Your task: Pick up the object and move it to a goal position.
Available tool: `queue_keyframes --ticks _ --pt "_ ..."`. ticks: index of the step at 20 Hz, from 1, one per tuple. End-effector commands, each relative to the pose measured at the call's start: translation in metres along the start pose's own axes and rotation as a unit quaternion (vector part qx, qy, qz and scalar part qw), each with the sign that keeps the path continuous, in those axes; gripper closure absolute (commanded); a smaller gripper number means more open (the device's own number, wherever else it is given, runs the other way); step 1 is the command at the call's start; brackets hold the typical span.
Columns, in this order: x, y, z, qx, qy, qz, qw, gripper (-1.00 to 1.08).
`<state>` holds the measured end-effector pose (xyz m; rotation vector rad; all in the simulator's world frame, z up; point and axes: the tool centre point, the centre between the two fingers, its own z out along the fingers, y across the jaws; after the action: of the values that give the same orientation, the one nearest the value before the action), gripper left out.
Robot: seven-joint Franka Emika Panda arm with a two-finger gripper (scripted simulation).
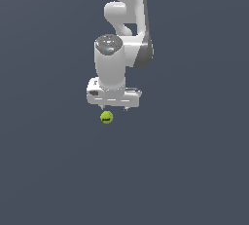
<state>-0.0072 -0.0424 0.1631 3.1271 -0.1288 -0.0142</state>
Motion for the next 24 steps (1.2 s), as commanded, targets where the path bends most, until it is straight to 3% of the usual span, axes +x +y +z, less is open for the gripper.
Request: queue_keyframes --ticks 1,7,15,24 --pt "-0.002 0.004 0.006 0.001 0.000 0.018 0.9998 -0.92" --pt "-0.009 0.019 0.029 0.005 0.001 0.088 0.9961 -0.92" --pt "-0.022 0.043 0.061 0.007 0.002 0.191 0.9816 -0.92" --pt "-0.028 0.052 0.073 0.007 0.003 0.231 0.9729 -0.92"
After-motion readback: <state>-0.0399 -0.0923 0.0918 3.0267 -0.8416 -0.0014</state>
